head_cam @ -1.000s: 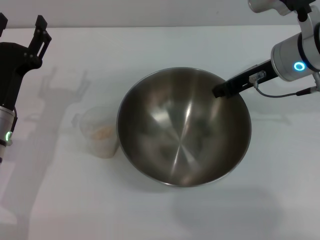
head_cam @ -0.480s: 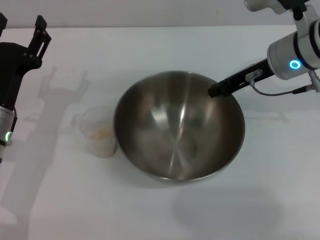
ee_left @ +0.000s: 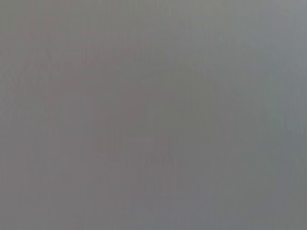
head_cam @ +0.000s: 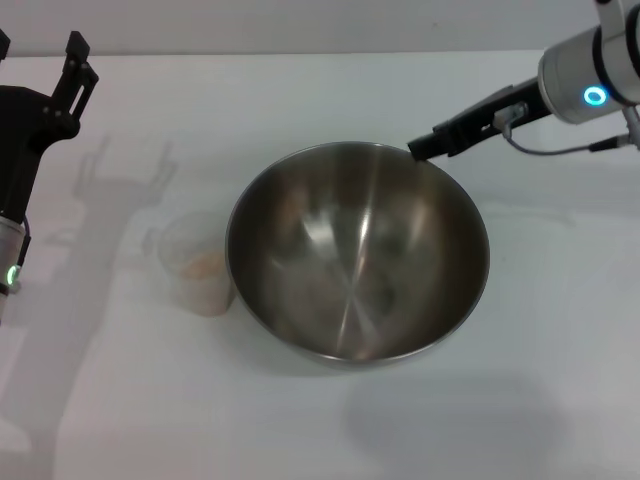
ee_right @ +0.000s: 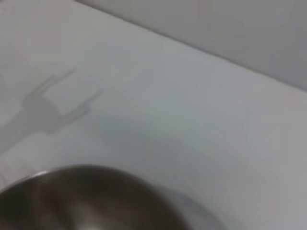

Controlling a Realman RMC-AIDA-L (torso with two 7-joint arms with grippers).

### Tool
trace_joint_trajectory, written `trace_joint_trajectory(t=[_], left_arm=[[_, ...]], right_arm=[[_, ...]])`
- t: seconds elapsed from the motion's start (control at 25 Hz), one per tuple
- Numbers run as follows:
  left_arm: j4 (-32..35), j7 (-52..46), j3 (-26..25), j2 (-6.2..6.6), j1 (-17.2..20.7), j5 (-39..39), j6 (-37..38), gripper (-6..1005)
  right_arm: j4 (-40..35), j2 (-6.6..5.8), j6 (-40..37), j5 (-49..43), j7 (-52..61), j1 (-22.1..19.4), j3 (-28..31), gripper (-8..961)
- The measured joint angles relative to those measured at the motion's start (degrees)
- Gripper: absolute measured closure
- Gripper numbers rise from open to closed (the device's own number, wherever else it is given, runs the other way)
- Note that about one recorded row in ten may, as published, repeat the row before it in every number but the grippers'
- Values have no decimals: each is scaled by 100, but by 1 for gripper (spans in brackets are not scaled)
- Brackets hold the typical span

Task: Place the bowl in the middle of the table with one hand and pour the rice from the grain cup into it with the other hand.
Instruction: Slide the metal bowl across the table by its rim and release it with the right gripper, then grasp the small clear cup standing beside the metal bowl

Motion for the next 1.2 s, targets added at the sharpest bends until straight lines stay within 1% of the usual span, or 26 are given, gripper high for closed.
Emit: trace_joint_trajectory(t=[0.2,0.36,0.48,0.64,0.72,0.8,0.84,0.88,0.92,1.0,1.04,1.08,1.2], left_arm=[[-3,-4,-6,8,61,0,70,208],[-2,-20,-9,10,83,0,154,209],[-3,-19,-6,10,98,0,199,209],[-12,-19,-4,10,105,0,215,210],[-20,-14,-2,9,105,1,215,210],[-27,-7,-1,9,105,0,216,211],[-32,-5,1,9,105,1,216,211],[-32,-5,1,9,105,1,216,211],[-34,-5,1,9,105,0,216,211],[-35,-7,1,9,105,2,218,211],[-25,-20,1,8,105,1,222,211],[-25,-20,1,8,105,1,222,212],[-31,-14,1,2,108,1,223,212]], right_arm=[[-487,2,-77,-16,-45,-38,-4,567],[-778,6,-549,-17,-219,-103,-138,568],[-985,12,-1395,-36,-376,-322,-505,568],[-1162,21,-3087,-6,-617,-788,-1175,569],[-1146,26,-4183,13,-669,-1050,-1600,569],[-1079,27,-5098,16,-674,-1282,-1975,569],[-994,27,-6102,17,-675,-1551,-2383,569],[-994,27,-6102,17,-675,-1551,-2383,569],[-940,28,-6583,19,-675,-1683,-2590,569],[-810,29,-7569,20,-669,-1938,-2998,570],[-587,29,-8598,21,-627,-2134,-3380,570],[-587,29,-8598,21,-627,-2134,-3380,570],[-11,29,-10140,20,-358,-2295,-3904,570]])
